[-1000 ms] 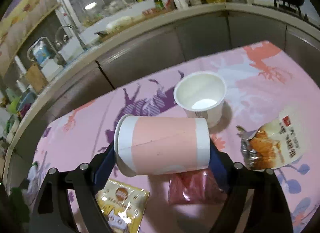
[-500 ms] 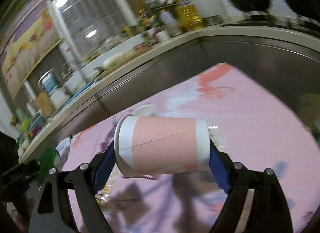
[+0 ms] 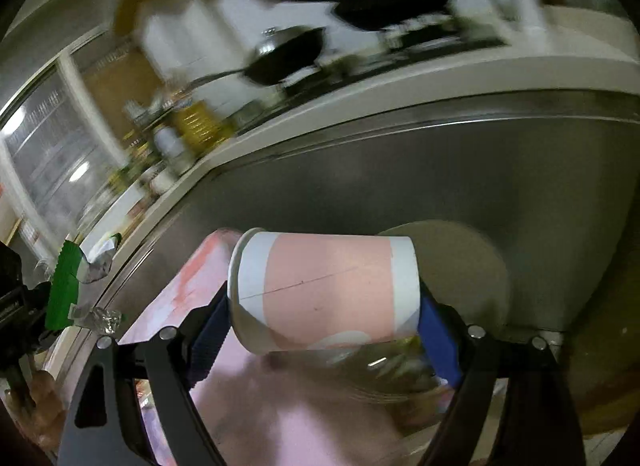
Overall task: Collect trash
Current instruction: 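Carry the green wrapper and pink cup to the bin and release both, then return both grippers to the table above the remaining wrappers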
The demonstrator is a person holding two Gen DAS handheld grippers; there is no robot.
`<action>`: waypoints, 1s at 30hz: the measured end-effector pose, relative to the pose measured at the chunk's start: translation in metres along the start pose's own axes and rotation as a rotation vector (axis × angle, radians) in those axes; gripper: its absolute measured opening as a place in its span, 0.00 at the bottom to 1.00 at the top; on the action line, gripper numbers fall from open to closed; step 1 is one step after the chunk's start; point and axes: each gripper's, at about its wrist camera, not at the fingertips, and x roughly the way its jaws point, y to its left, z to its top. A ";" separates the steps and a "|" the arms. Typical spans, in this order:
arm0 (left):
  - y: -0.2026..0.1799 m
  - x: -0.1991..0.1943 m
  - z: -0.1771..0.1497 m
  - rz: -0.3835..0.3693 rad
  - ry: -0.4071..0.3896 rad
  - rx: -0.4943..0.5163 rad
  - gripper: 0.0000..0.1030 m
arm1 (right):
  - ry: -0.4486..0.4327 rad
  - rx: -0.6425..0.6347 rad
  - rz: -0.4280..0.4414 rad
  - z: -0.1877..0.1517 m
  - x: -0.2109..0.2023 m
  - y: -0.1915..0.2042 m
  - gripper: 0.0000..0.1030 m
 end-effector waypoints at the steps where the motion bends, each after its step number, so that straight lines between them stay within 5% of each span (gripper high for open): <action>1: -0.008 0.024 0.004 -0.011 0.025 0.011 0.06 | 0.004 0.036 -0.018 0.007 0.006 -0.018 0.79; 10: -0.026 0.178 -0.001 0.040 0.214 0.058 0.06 | 0.058 0.169 -0.070 0.005 0.050 -0.090 0.80; 15: -0.021 0.211 -0.014 0.079 0.313 0.039 0.25 | 0.085 0.177 -0.060 -0.004 0.064 -0.096 0.83; 19: -0.022 0.194 -0.016 0.095 0.287 0.055 0.34 | 0.070 0.183 -0.056 -0.006 0.061 -0.096 0.83; 30: -0.023 0.083 -0.035 0.074 0.164 0.049 0.34 | -0.025 0.207 0.025 -0.006 0.005 -0.070 0.83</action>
